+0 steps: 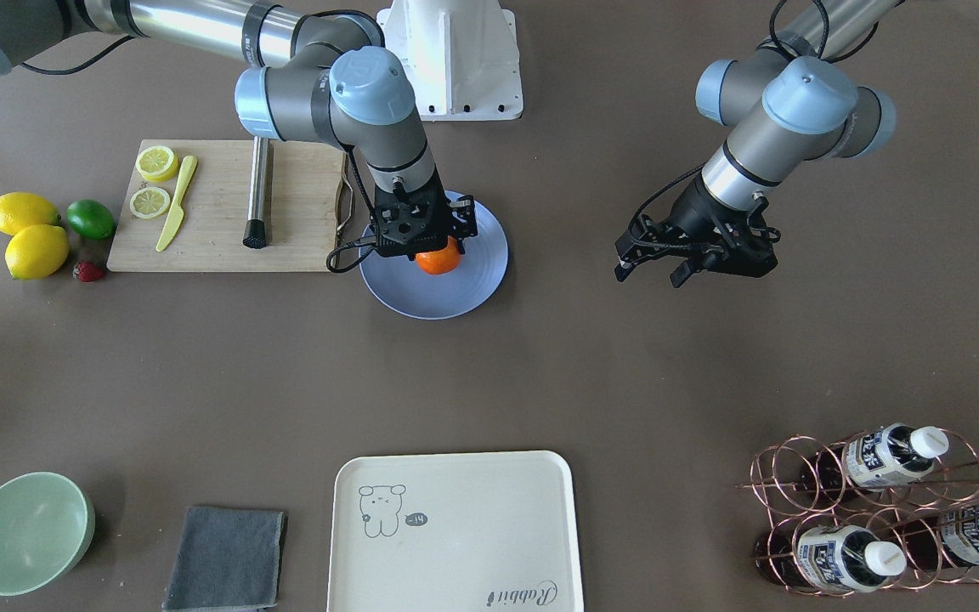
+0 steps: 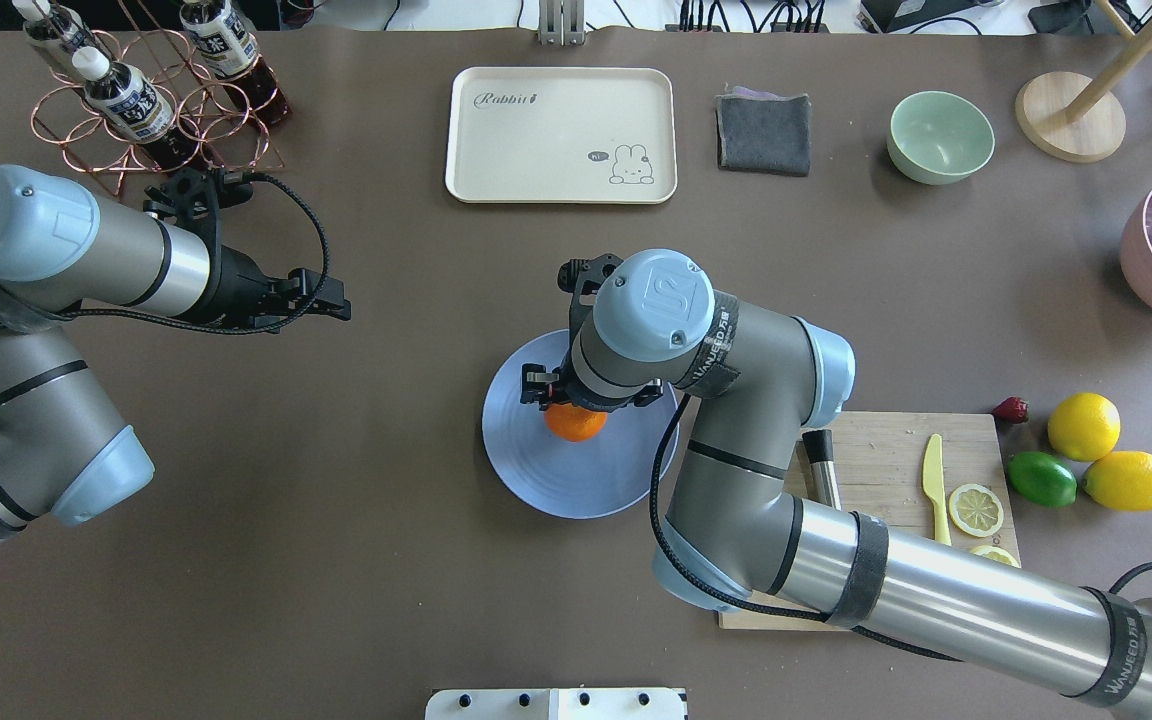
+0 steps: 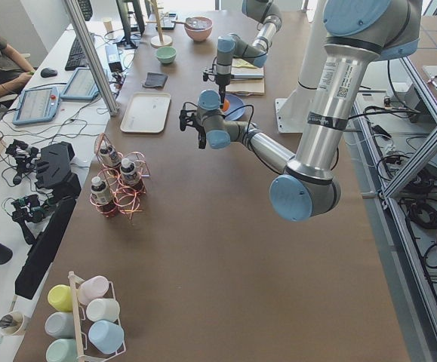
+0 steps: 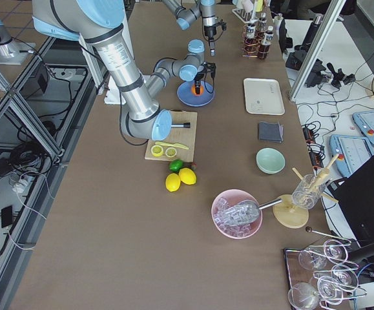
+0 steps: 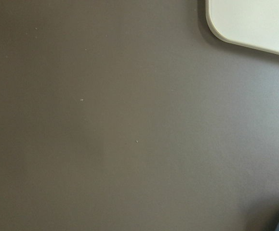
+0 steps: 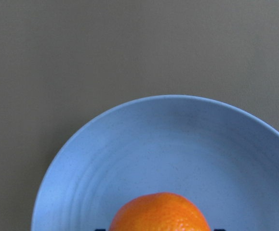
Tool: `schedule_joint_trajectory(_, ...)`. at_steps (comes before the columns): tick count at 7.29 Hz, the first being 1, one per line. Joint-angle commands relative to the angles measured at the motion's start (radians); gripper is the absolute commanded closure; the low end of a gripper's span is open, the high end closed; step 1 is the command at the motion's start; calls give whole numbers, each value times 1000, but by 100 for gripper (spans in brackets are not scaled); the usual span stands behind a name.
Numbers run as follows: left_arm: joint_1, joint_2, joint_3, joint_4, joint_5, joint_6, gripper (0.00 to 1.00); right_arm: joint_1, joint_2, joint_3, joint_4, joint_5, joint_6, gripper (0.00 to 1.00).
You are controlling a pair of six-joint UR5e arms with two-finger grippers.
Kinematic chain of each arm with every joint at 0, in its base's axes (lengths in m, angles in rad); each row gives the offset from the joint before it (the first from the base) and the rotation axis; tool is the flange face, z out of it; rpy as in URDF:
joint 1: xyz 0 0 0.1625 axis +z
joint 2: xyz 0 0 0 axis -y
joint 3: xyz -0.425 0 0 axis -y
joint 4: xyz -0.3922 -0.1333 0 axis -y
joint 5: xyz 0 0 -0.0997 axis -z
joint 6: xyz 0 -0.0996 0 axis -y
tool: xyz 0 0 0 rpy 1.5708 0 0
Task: Pick orange to plate
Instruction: 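Carry the orange over the blue plate with the right gripper while the left arm withdraws, then lower the orange onto the plate and open the right gripper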
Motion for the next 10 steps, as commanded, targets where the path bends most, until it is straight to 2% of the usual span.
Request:
schedule_joint_trajectory(1,0,2,5,0,-1,3,3,-13,-10,-3,-2,-7,1,100)
schedule_joint_trajectory(3,0,2,5,0,-1,3,3,-16,-12,-4,-3,-7,1,99)
schedule_joint_trajectory(4,0,0,3,0,-1,3,3,-16,-14,-4,-2,-8,1,45)
schedule_joint_trajectory(5,0,0,3,0,-1,2,3,-16,-18,-1,-2,-10,1,0)
schedule_joint_trajectory(7,-26,-1,0,1,-4,6,3,-16,-20,9,-2,-8,0,0)
schedule_joint_trajectory(8,-87,-1,-1,6,-42,58,3,10,-23,34,-14,6,0,0)
schedule_joint_trajectory(9,-191,11,-4,96,-138,201,3,60,-68,168,-143,41,-17,0)
schedule_joint_trajectory(10,-273,23,-27,223,-189,335,3,145,-174,324,-237,108,-98,0)
